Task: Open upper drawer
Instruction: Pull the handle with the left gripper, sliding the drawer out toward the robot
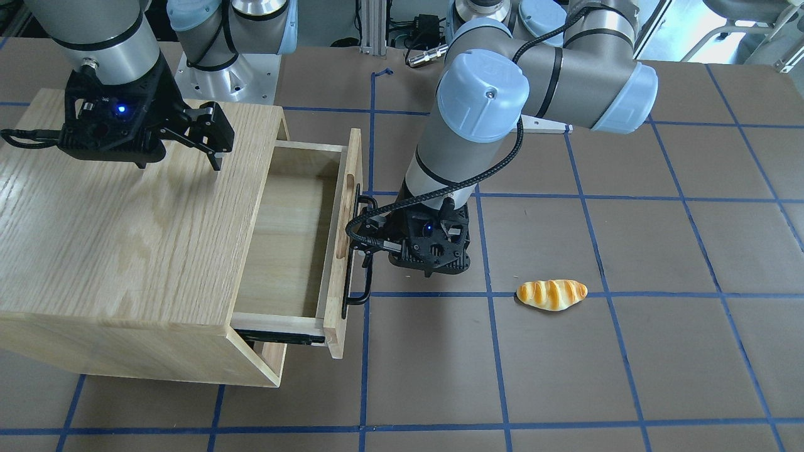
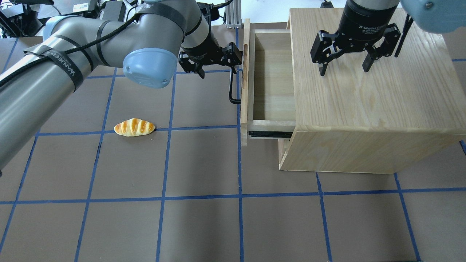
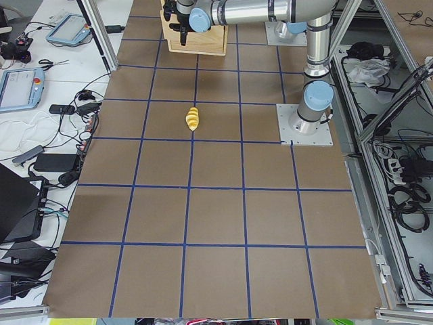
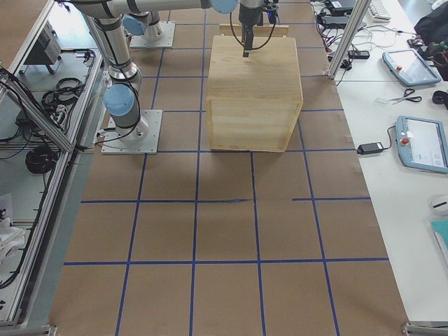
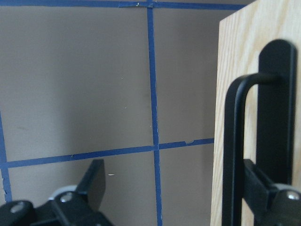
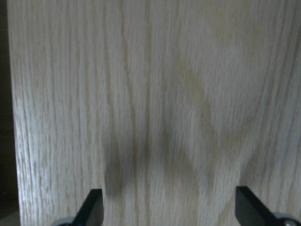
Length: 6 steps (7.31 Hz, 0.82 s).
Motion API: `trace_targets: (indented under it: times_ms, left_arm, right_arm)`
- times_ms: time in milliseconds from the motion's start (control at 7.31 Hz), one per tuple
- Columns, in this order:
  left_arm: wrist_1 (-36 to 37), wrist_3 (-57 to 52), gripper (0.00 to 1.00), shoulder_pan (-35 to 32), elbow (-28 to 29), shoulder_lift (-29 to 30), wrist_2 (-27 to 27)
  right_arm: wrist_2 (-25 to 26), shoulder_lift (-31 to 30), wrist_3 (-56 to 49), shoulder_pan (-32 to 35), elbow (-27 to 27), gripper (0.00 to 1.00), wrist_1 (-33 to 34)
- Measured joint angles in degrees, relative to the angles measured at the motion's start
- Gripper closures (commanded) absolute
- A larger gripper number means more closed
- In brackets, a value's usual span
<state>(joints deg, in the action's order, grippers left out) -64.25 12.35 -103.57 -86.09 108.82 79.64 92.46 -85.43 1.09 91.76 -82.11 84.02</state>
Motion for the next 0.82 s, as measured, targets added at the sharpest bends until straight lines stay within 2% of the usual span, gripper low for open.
trace_targets:
  times_ms: [821]
  left_arm:
    - [-1.2,-4.4,0.0,2.0,0.1,-0.3,1.1]
  right_arm:
    - [0.0,0.0,0.0,0.0,0.0,0.0,0.0]
